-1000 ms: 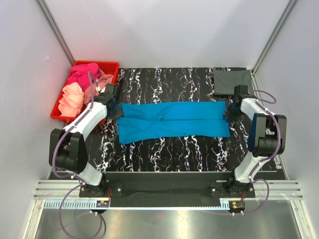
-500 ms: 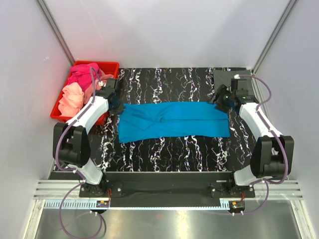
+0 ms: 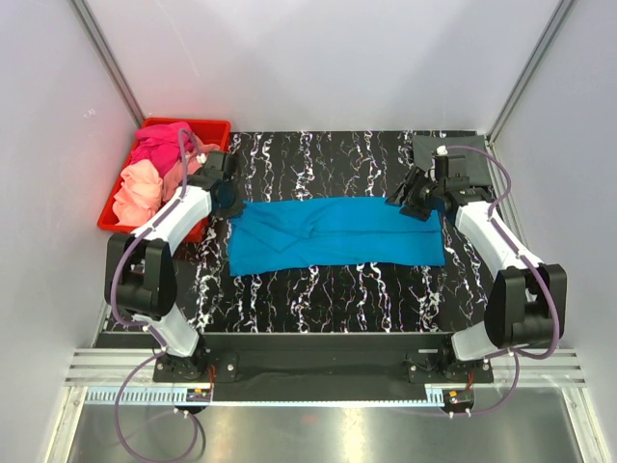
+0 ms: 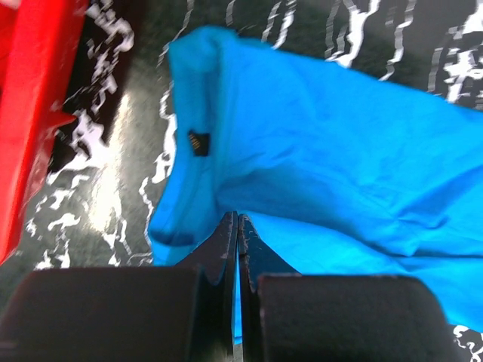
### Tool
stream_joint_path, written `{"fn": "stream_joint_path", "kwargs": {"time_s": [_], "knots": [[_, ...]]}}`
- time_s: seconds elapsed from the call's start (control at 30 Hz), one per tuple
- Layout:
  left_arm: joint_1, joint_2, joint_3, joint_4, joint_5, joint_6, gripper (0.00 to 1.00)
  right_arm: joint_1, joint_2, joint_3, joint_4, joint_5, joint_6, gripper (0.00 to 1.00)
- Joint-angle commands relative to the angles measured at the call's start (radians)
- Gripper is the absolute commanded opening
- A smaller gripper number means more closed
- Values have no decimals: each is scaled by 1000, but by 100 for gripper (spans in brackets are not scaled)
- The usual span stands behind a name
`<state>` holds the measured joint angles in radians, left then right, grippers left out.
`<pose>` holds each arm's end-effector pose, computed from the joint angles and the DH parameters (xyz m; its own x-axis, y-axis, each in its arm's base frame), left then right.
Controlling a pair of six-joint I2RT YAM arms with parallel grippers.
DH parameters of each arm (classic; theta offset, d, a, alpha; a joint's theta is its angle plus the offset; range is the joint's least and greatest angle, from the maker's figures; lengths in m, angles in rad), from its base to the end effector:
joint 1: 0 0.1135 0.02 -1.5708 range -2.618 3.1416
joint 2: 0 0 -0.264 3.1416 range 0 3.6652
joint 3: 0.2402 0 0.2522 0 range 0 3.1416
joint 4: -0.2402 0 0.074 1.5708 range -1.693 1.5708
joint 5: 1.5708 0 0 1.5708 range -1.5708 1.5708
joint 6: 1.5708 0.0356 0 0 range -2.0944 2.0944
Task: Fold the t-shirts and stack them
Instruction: Fold the tshirt
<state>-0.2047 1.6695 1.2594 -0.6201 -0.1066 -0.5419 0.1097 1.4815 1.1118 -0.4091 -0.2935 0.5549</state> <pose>0.3443 -0.0676 0.2398 -0.7958 -0.3585 -0.4880 -0.3057 0.9335 -0.1873 0.3204 0.0456 0.2680 -0.7565 0.4241 -0.4979 0.1048 0.8301 0.5477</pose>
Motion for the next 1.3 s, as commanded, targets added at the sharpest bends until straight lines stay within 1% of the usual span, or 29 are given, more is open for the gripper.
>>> {"fn": "stream_joint_path", "kwargs": {"time_s": [0.0, 0.13, 0.23, 0.3, 0.53, 0.7, 0.87, 0.97, 1.17, 1.27], "knots": [[5, -2, 49, 92, 65, 46, 0, 1, -50, 6, 0, -6, -1, 59], [5, 9, 95, 102, 94, 88, 0, 1, -46, 3, -5, -1, -1, 59], [5, 21, 113, 125, 136, 131, 0, 1, -41, -13, 15, -33, 3, 59], [7, 32, 121, 132, 146, 135, 0, 8, -38, -18, 18, -35, 4, 59], [4, 53, 118, 217, 251, 168, 0, 15, -43, -18, 10, -21, -7, 58], [5, 102, 147, 229, 281, 188, 0, 15, -38, -13, 9, -22, -7, 58], [5, 157, 198, 237, 291, 186, 0, 15, -40, -12, 4, -19, -7, 58], [5, 199, 228, 211, 286, 201, 0, 15, -41, -12, 0, -18, -16, 58], [5, 240, 245, 188, 231, 227, 0, 15, -43, -9, -8, -10, -18, 58], [5, 278, 267, 140, 196, 229, 0, 15, -38, -6, -8, -9, -19, 59]]}}
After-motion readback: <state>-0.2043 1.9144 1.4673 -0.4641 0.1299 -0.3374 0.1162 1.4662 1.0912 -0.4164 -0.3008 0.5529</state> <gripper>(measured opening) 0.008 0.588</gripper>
